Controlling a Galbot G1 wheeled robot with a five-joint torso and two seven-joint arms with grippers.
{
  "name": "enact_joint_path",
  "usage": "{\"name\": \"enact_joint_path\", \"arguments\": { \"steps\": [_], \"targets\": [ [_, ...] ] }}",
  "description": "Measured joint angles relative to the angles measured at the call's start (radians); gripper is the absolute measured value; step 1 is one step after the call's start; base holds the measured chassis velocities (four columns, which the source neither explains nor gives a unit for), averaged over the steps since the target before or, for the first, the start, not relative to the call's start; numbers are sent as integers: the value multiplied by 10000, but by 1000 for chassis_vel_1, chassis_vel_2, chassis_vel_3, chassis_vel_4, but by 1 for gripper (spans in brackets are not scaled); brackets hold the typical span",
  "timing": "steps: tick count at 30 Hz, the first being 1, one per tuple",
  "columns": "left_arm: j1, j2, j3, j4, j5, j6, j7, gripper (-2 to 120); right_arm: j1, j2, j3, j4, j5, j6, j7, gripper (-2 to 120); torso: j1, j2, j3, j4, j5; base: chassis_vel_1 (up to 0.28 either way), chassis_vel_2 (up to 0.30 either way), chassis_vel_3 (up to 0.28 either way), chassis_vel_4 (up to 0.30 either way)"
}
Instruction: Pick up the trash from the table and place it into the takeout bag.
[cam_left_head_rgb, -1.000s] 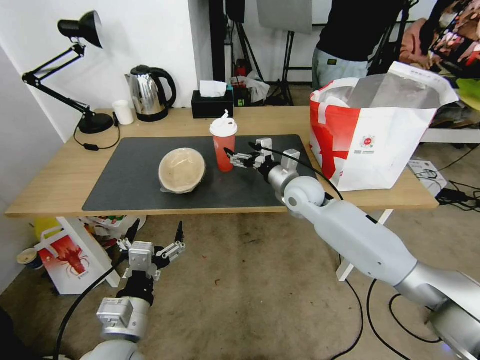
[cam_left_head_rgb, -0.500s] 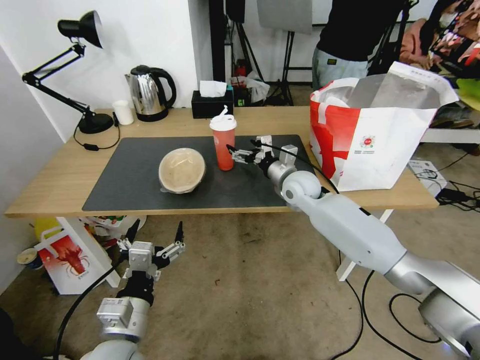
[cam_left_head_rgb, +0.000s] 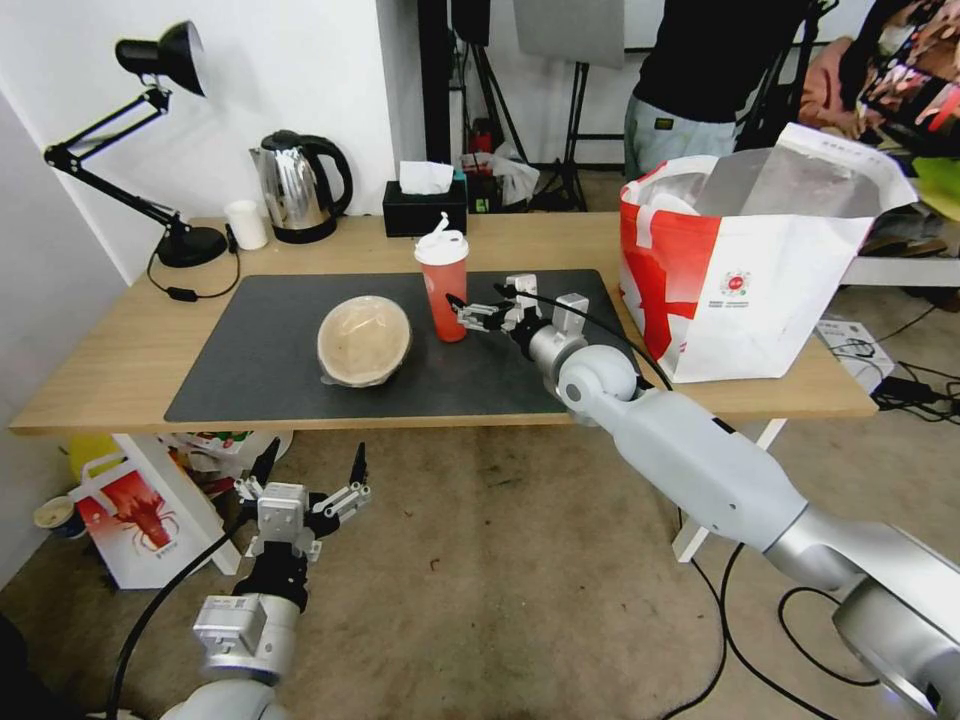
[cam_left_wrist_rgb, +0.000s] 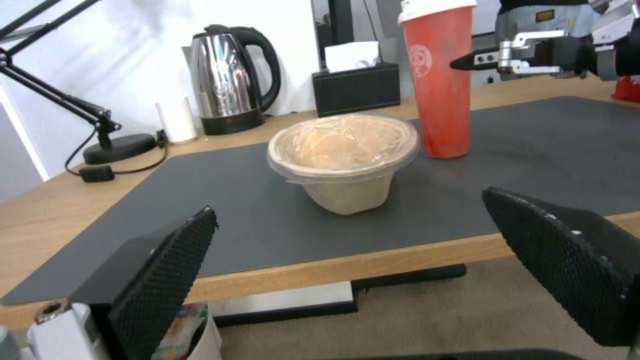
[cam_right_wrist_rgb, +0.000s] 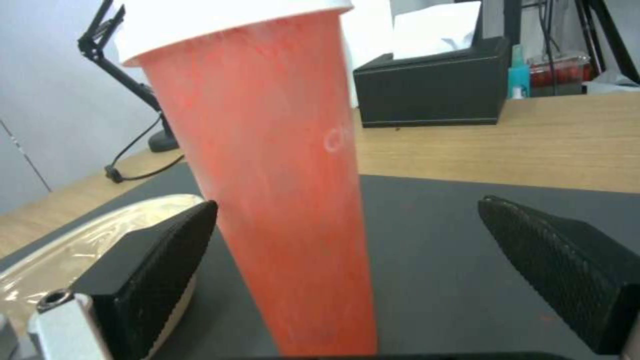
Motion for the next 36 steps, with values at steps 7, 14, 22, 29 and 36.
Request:
{"name": "enact_joint_path", "arguments": {
  "steps": [7, 14, 22, 29, 36],
  "targets": [
    [0, 0, 0, 0, 0, 0, 0, 100, 4, -43, -112, 238, 18, -9, 6, 100, 0, 0, 0, 1, 1, 0, 0, 0, 0],
    [0, 0, 0, 0, 0, 0, 0, 100, 75, -64, -262, 322, 19, -17, 6, 100, -1, 0, 0, 0, 0, 0, 0, 0, 0],
    [0, 0, 0, 0, 0, 0, 0, 100, 255, 61, -518, 191, 18, -23, 6, 100, -1, 0, 0, 1, 1, 0, 0, 0, 0],
    [0, 0, -1, 0, 0, 0, 0, 100, 446, 228, -609, -185, -4, -18, -23, 100, -1, 0, 0, 1, 1, 0, 0, 0, 0],
    [0, 0, 0, 0, 0, 0, 0, 100, 811, 482, -739, -971, -23, 35, -193, 100, -1, 0, 0, 0, 0, 0, 0, 0, 0]
  ]
}}
